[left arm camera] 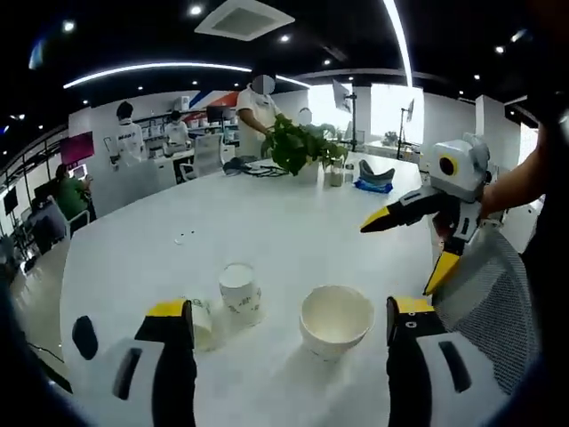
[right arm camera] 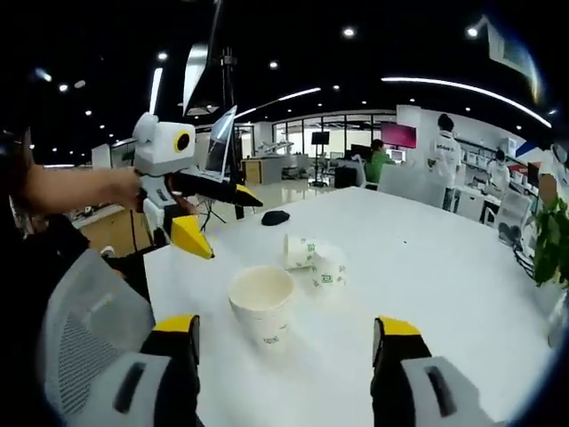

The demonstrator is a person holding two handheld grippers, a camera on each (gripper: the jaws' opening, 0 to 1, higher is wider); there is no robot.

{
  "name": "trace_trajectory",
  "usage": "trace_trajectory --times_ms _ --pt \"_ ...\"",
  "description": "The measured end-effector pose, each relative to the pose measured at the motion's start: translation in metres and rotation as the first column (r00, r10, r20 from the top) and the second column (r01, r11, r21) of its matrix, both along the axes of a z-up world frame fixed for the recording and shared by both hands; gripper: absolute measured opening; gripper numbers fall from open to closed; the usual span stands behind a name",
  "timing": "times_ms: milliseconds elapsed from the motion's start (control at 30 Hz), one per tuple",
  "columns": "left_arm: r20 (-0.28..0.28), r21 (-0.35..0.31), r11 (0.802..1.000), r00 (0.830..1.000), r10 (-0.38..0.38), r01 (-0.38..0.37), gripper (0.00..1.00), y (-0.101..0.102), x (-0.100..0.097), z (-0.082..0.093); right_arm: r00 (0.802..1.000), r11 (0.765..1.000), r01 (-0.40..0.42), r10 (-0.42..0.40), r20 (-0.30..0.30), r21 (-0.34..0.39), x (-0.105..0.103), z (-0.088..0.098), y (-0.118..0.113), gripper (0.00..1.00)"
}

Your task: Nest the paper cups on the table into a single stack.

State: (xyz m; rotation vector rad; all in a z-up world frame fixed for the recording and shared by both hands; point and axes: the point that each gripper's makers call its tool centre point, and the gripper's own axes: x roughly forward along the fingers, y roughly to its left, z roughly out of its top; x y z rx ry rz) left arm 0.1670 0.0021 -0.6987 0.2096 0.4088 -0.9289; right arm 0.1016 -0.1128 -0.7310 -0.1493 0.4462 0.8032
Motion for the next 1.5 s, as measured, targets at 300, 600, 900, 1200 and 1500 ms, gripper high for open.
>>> trace_trajectory --times_ms 300,600,900,1200,1500 --pt "0.008 0.014 1.000 1.000 -0.005 0.004 0.83 -0.001 0.035 -0.013 0.999 0.999 0.033 -0.032 -0.026 0.028 -0.015 -0.005 -0.011 0.92" --pt "-0.003 0.022 1.000 1.000 0.001 -0.001 0.74 -0.008 0.069 -0.032 0.999 0.999 0.046 -0.046 -0.016 0.018 -0.028 -0.014 -0.016 1.00" --pt "-0.003 0.069 0.998 1.000 -0.005 0.006 0.67 -0.019 0.091 -0.046 0.998 0.998 0.068 -0.068 -0.011 -0.006 -0.031 -0.020 -0.023 1.00" --pt "-0.054 0.075 0.997 0.999 0.003 0.001 0.65 -0.034 0.106 -0.067 0.996 0.996 0.086 -0.086 -0.011 -0.007 -0.033 -0.022 -0.025 0.99" --pt "-0.084 0.121 0.993 0.996 0.014 -0.004 0.54 -0.046 0.118 -0.084 0.996 0.996 0.083 -0.083 -0.012 -0.025 -0.033 -0.027 -0.025 0.97"
